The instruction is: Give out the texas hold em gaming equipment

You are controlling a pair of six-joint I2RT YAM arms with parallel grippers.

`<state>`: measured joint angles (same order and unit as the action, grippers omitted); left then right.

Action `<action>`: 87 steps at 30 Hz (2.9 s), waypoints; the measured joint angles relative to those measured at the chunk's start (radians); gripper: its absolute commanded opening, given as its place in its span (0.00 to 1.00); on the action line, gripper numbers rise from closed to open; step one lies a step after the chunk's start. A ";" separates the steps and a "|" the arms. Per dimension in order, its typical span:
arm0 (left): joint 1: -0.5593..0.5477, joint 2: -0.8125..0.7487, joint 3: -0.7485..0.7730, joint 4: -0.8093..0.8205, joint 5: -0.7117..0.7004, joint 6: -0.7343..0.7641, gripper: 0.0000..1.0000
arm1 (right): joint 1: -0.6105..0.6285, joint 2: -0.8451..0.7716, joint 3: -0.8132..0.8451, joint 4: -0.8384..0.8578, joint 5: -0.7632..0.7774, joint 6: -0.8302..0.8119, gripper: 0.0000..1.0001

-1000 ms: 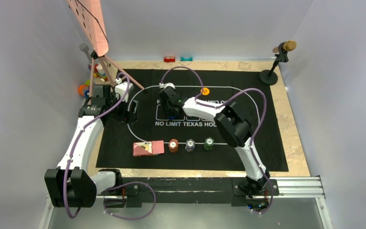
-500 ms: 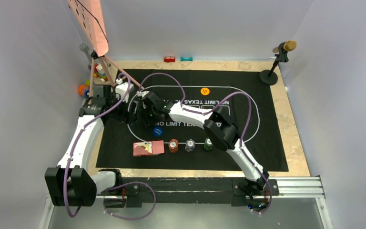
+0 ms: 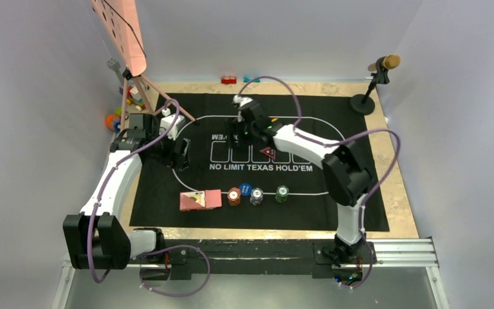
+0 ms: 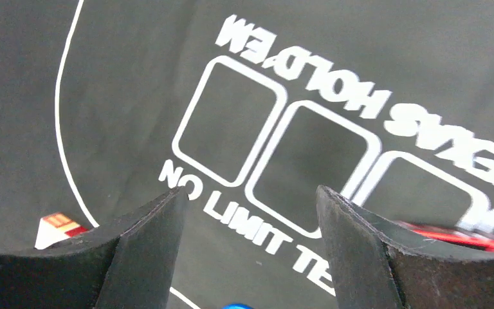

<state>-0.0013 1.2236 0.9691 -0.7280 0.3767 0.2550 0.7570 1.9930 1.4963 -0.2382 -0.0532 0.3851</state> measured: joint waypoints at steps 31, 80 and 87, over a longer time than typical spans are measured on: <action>0.000 -0.006 0.028 -0.023 0.035 0.018 1.00 | 0.149 -0.175 -0.303 -0.222 0.101 -0.039 0.80; 0.000 -0.020 0.028 -0.021 -0.008 0.023 1.00 | 0.142 0.149 0.159 -0.271 0.070 -0.068 0.46; 0.000 -0.024 0.027 -0.022 -0.006 0.029 1.00 | 0.118 -0.012 -0.050 -0.187 0.035 -0.057 0.27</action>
<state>-0.0013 1.1999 0.9966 -0.7498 0.3702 0.2840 0.8749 1.9808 1.4464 -0.4252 -0.0181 0.3283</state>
